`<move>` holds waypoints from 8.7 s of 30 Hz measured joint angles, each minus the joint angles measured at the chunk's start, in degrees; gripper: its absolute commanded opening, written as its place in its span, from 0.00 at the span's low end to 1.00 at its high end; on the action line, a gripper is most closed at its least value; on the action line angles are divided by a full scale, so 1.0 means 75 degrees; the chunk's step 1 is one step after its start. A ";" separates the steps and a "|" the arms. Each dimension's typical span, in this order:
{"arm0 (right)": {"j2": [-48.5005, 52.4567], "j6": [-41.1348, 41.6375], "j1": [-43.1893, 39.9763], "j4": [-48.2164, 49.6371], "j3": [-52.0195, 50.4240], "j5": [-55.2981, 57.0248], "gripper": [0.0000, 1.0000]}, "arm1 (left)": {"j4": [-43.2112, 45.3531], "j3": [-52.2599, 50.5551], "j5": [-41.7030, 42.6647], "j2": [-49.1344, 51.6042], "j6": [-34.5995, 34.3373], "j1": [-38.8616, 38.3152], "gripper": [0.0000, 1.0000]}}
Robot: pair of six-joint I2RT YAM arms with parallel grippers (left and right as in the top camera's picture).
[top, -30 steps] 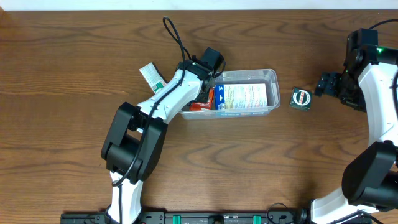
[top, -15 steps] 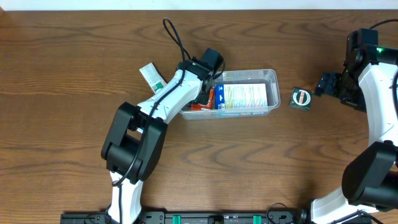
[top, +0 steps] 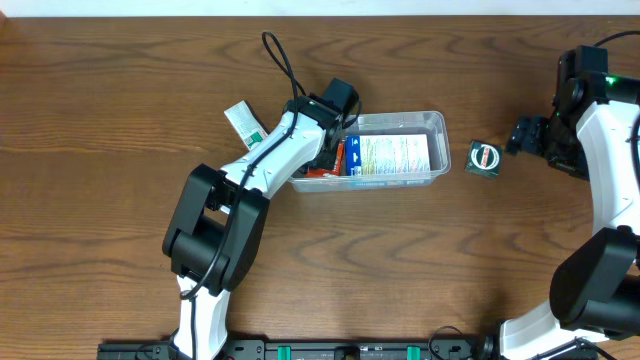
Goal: Pack container
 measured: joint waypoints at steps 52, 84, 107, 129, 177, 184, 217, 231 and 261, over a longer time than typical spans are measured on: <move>0.0000 0.0000 0.0000 0.0000 0.0000 0.0003 0.99 | -0.0032 0.0449 0.0938 -0.3748 -0.0892 0.1585 0.06; -0.0003 -0.0003 0.0000 0.0000 0.0000 0.0003 0.99 | 0.1201 0.0472 0.1824 -0.0979 -0.2343 0.3748 0.66; 0.0000 -0.0003 0.0000 0.0000 0.0000 0.0003 0.99 | 0.1017 0.0472 0.1201 -0.0134 -0.1775 0.2981 0.67; 0.0000 -0.0003 0.0000 0.0000 0.0000 0.0003 0.99 | 0.1174 0.0469 0.1035 0.0577 -0.2177 0.3069 0.74; 0.0000 -0.0003 0.0000 0.0000 0.0000 0.0003 0.99 | 0.0965 0.0469 0.1035 0.0839 -0.1751 0.3692 0.67; 0.0000 -0.0003 0.0000 0.0000 0.0000 0.0003 0.99 | 0.0991 0.0405 0.1032 0.0836 -0.1772 0.3698 0.48; 0.0000 -0.0003 0.0000 0.0003 0.0000 0.0003 0.99 | 0.1918 0.0472 0.1629 -0.3800 0.1166 0.2331 0.40; -0.0003 -0.0003 0.0000 0.0000 0.0000 0.0003 0.99 | 0.1947 0.0472 0.1958 -0.3512 0.3034 -0.0994 0.40; 0.0000 -0.0003 0.0000 0.0000 0.0000 0.0003 0.99 | 0.2381 0.0472 0.2092 -0.0714 0.7443 -0.1644 0.37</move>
